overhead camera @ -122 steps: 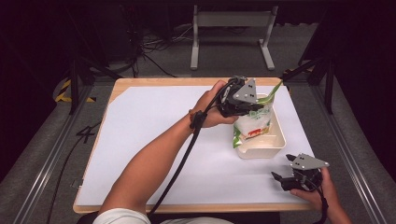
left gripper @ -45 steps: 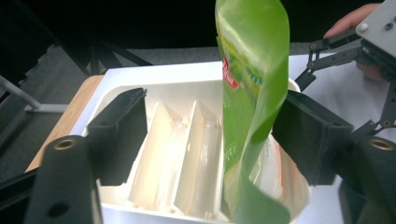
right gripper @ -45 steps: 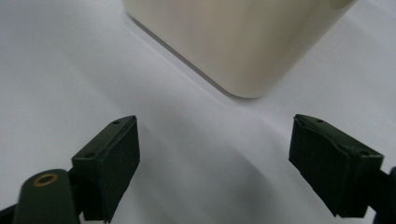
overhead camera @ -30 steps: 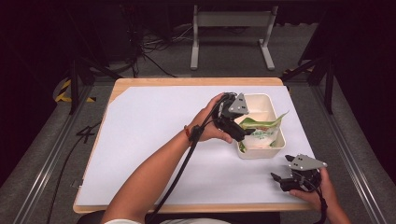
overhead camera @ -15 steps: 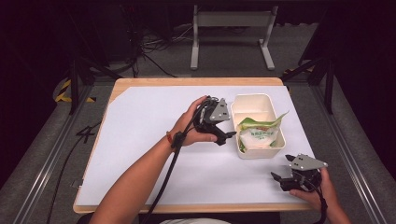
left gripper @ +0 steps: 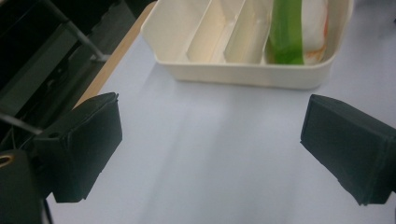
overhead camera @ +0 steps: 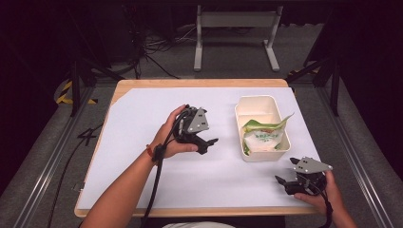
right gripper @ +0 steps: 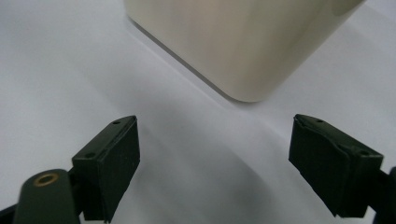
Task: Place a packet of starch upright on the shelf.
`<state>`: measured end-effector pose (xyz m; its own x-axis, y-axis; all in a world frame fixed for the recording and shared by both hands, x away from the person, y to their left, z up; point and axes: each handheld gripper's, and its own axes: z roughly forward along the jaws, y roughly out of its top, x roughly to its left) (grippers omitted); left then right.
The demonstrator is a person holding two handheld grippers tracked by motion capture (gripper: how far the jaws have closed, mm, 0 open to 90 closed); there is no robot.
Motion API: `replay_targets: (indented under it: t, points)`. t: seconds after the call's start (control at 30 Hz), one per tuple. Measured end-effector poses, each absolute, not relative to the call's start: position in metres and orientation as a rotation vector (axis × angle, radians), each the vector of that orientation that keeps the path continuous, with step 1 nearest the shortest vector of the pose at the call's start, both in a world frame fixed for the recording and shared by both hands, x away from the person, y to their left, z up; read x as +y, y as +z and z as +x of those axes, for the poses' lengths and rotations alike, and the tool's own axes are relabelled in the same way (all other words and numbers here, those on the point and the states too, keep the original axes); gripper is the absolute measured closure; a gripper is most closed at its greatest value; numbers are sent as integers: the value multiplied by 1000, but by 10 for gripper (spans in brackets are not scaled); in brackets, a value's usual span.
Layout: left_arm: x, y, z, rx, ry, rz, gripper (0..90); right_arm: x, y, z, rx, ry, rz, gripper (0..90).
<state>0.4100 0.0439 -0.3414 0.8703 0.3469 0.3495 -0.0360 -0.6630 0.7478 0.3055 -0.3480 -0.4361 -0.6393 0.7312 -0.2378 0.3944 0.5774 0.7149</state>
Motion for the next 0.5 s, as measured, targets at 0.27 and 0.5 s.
replay_targets:
  t: [0.27,0.5]
  points:
    - [80,-358,402,302,629,2242,60,-348,-436,306,2291,857,900,160]
    - [105,-373,396,362,664,2276,60,-347,-437,306,2294,852,898,160]
